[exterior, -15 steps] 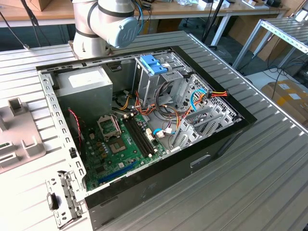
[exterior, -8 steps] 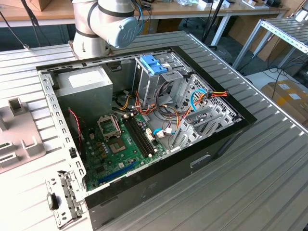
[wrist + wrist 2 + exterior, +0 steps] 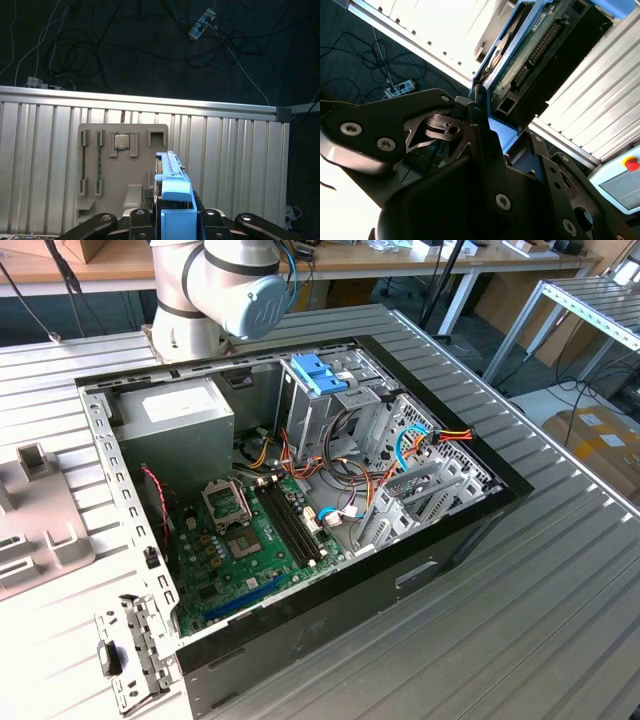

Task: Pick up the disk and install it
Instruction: 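Pick up the disk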

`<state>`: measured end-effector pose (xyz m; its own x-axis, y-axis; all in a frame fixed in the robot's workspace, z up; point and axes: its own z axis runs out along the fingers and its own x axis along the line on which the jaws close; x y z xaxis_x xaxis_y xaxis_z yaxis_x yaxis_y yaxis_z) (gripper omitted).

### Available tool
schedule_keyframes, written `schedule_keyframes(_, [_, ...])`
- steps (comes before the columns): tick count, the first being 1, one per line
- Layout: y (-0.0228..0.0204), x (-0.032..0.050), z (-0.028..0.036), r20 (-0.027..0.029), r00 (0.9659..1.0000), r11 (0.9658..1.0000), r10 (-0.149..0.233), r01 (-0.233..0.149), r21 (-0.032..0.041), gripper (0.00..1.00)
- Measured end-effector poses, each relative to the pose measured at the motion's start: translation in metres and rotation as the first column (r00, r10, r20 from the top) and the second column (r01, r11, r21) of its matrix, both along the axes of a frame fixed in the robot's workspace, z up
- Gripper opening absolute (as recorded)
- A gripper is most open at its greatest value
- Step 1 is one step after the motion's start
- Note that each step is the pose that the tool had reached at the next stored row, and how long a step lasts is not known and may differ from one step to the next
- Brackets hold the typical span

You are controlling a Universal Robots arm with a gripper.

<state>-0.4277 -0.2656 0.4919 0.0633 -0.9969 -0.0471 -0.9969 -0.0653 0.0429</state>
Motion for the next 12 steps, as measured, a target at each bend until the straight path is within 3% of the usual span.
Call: schedule_keyframes(12, [0.0, 0.002, 0.0, 0.0, 1.0, 1.0, 0.0, 0.0, 0.0, 0.37])
